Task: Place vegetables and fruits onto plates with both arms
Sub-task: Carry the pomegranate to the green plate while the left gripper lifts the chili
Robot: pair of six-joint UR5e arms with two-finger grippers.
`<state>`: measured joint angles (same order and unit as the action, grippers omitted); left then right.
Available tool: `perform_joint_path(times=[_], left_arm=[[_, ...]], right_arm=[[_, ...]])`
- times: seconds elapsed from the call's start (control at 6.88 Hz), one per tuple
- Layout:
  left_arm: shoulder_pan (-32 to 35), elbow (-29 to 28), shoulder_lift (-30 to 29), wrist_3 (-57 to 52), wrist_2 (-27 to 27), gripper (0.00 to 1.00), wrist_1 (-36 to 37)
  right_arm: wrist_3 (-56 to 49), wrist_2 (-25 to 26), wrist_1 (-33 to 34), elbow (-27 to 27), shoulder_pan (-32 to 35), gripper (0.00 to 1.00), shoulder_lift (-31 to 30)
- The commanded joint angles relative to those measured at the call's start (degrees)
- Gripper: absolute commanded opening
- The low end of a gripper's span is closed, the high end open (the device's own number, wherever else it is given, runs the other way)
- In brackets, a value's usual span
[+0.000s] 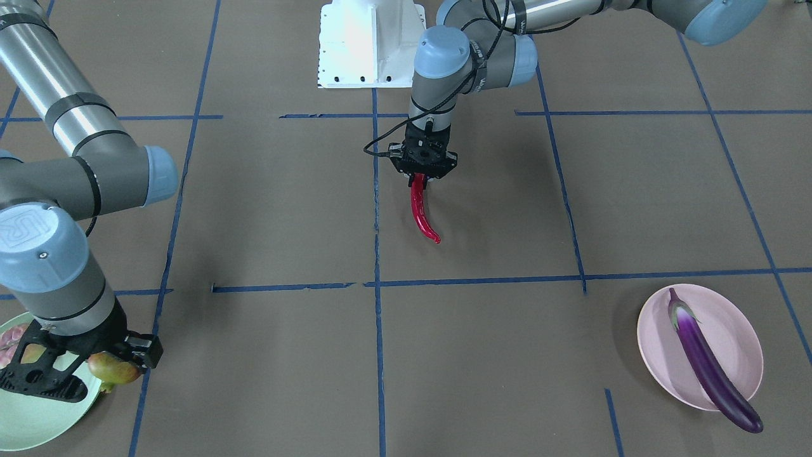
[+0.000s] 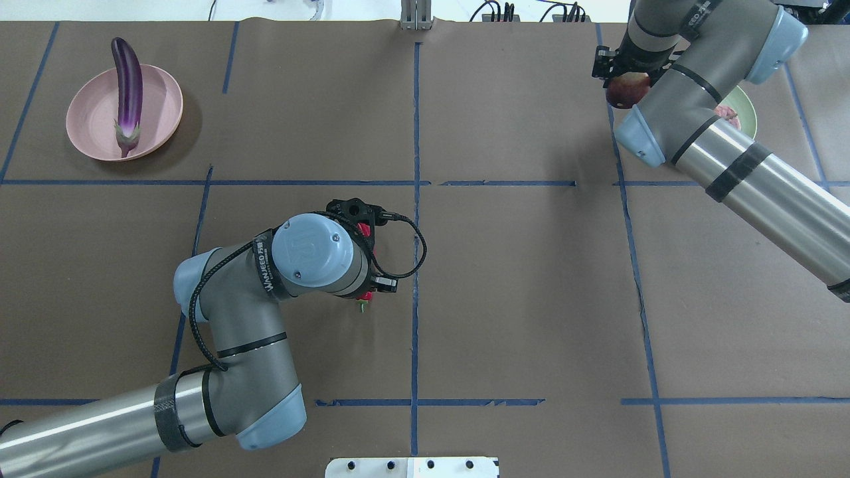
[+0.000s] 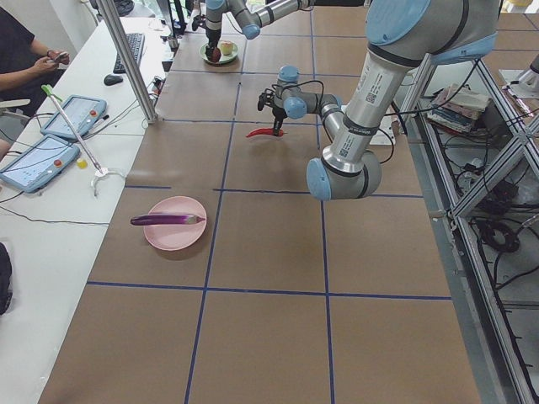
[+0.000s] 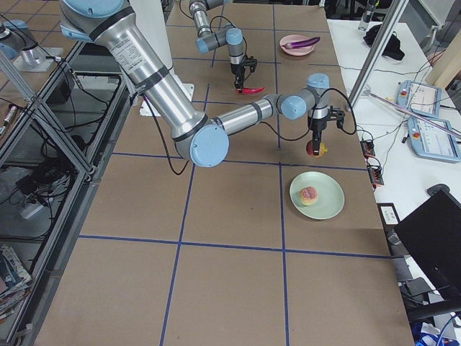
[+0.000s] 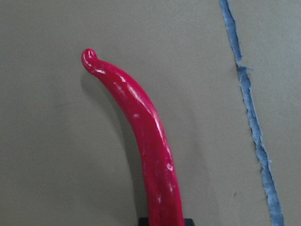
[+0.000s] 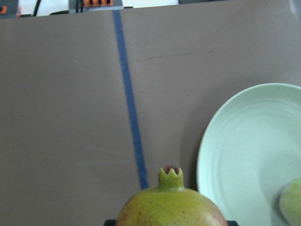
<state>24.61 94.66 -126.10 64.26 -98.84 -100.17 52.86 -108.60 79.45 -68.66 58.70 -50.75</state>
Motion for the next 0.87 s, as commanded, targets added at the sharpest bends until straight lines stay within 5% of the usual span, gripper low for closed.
perform_joint_path(times=[0.0,0.29,0.44,0.58,0.73], left_arm=[[5.0,3.7,0.2,-0.2,-0.4,0.00,0.0],[8.2,4.0,1.5,-0.6,-0.6,0.00,-0.1],[10.8,3.6,1.7,-4.2,-0.5,0.00,0.0],[14.4,3.0,2.3,-6.0,-0.6,0.00,0.0],[19.0,2.6,3.6,-6.2,-1.6,0.00,-0.1]], right_arm=[[-5.7,0.1,-7.3,7.9,3.9,0.03,-2.5],[-6.6,0.1,-7.6,10.6,4.5,0.05,-2.7],[-6.6,0.1,-7.6,10.7,4.3,0.80,-2.6],[-6.5,0.2,-7.6,10.7,4.2,1.00,-2.4],[-6.5,0.1,-7.7,10.3,4.3,1.00,-2.4]])
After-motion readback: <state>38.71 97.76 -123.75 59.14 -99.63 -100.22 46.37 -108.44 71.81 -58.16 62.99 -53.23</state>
